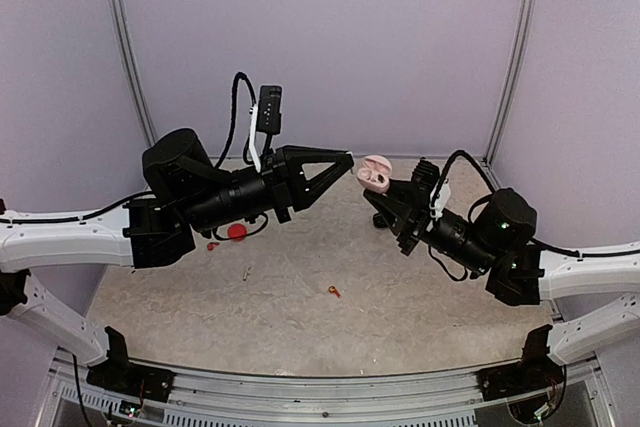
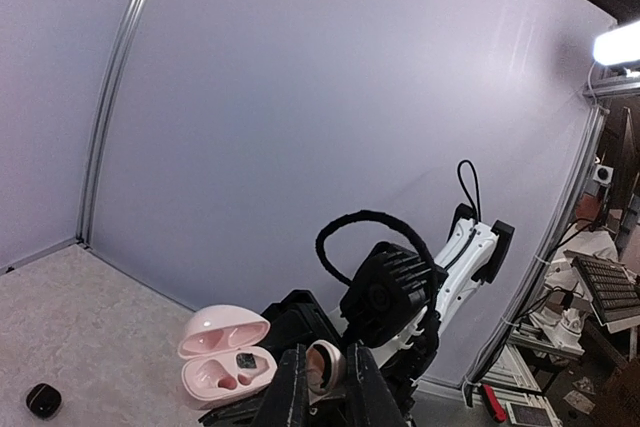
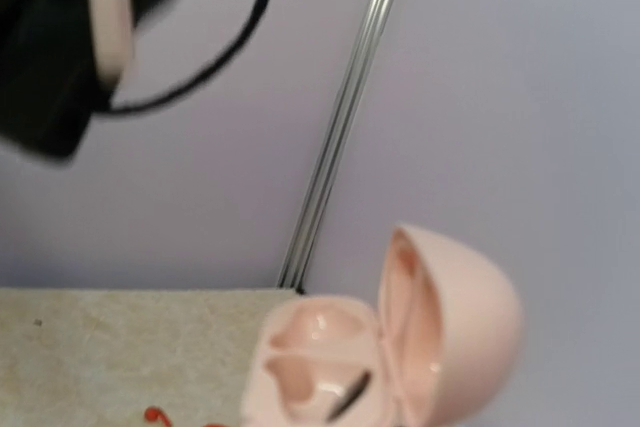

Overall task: Insert the wireless bluetooth earbuds into the charging case
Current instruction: Insert the right earbud into the right side groove of the charging case.

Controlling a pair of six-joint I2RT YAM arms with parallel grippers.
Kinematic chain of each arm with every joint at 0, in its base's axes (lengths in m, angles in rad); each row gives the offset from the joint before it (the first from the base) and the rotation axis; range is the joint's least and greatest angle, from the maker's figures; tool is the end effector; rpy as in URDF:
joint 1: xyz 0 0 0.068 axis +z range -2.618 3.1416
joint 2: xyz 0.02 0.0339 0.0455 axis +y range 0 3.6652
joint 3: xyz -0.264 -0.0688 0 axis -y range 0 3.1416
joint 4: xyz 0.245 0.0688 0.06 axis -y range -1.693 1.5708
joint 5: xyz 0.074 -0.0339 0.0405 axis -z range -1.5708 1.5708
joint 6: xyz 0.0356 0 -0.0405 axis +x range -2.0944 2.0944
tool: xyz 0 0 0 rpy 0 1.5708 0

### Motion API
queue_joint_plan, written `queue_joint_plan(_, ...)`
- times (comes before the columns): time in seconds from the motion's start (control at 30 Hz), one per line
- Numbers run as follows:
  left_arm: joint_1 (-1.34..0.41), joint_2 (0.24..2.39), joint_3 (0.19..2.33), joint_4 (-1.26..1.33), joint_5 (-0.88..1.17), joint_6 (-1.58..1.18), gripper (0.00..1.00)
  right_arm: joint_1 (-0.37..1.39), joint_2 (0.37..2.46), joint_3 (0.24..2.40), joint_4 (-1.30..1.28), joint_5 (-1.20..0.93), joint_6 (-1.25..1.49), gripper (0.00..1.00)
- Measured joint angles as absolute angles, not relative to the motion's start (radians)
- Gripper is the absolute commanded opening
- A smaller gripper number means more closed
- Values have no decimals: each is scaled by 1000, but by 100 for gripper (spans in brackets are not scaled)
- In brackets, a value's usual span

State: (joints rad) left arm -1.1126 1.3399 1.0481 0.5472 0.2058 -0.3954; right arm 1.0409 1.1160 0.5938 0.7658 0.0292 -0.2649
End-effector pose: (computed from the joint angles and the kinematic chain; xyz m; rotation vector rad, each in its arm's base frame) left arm 0.1336 -0.2873 0.3850 0.6909 1.2907 -1.3952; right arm 0.1286 0.2175 0.3069 -0.8030 1.0916 0.6373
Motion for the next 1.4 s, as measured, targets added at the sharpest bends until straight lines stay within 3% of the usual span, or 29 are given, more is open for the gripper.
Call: queue_joint_plan(1.4,-1114,1455,1106,537,167,-427,9,1098,1155,620,836,95,-277,0)
